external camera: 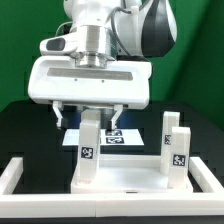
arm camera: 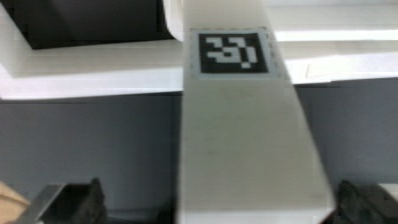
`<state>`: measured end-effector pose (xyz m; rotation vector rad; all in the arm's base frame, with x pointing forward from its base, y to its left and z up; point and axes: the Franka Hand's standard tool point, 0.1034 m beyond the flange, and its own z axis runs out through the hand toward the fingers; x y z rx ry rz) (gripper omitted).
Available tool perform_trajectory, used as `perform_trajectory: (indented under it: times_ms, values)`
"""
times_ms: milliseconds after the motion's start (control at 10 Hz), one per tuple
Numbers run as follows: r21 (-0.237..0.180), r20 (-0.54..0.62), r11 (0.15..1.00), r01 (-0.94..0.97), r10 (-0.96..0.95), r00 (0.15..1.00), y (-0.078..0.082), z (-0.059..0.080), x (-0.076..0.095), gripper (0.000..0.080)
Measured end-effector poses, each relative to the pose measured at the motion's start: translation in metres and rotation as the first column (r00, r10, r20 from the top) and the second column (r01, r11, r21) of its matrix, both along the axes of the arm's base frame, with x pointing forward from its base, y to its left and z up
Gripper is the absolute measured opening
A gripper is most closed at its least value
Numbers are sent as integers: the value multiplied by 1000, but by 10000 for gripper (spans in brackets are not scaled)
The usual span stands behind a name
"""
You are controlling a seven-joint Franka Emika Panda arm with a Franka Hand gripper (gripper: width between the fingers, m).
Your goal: Assemble desk
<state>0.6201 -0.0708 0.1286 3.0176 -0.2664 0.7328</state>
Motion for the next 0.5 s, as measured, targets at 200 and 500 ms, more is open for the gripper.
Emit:
perform_trajectory:
  times_ms: [200,500]
  values:
    - [70,-95,997,15,-8,995,10,2,-6,649]
    - [125,-229,992,24,6,973,17,-9,-14,649]
